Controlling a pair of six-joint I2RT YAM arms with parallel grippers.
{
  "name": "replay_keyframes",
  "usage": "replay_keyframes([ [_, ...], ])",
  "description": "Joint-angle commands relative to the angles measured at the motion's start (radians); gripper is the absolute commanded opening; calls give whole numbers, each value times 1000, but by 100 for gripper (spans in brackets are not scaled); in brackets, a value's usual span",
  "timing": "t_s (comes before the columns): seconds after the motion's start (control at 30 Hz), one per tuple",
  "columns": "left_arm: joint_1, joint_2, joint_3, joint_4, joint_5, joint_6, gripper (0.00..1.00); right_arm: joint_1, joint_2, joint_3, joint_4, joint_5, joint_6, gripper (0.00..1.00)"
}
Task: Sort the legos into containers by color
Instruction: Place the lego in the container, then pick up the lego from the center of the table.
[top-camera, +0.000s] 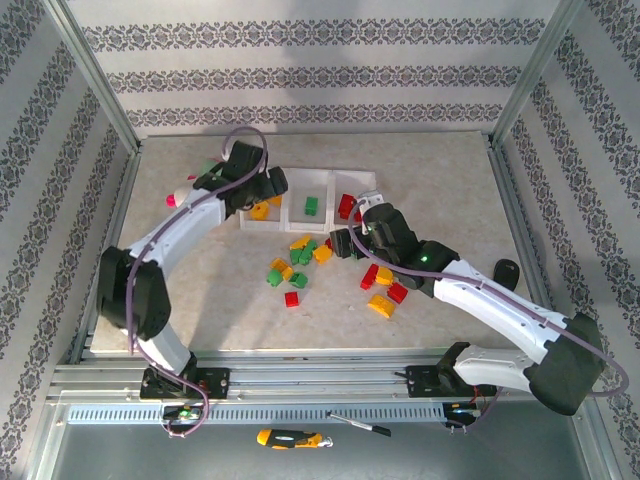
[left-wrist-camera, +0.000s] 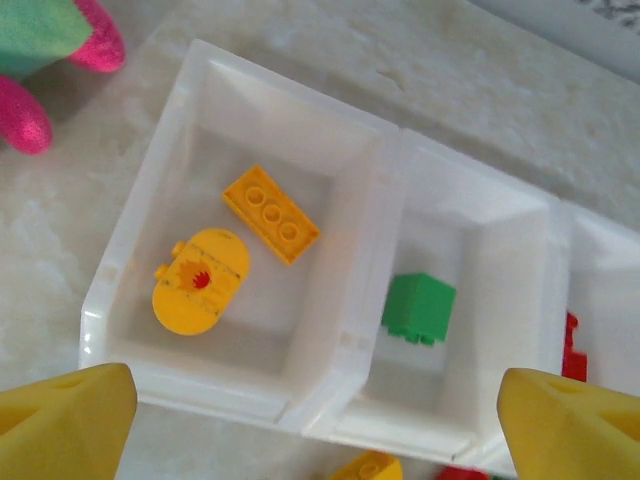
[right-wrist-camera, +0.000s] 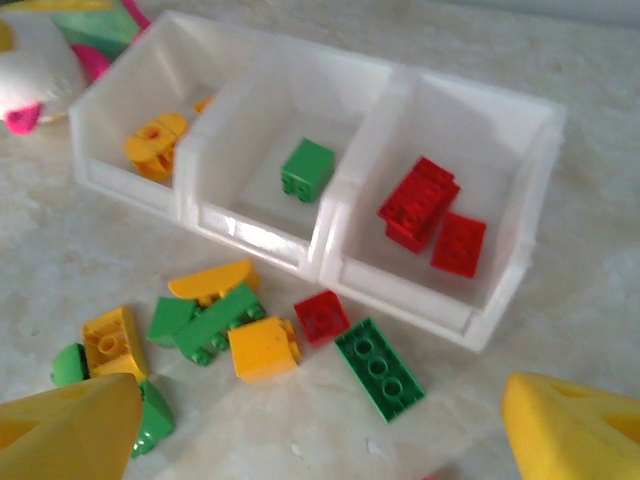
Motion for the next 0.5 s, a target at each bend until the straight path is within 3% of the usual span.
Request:
replay_keyframes([
  [0.0, -28, -87, -102, 107, 30, 132, 93, -21, 32, 5, -121, 74, 115, 91],
  [0.23, -86, -187, -220, 45, 5, 164, 95, -71, 165, 54, -216, -9, 211, 90],
  [0.47, -120, -279, -355, 44, 47, 176, 98, -107, 310, 102, -203, -123, -34, 92],
])
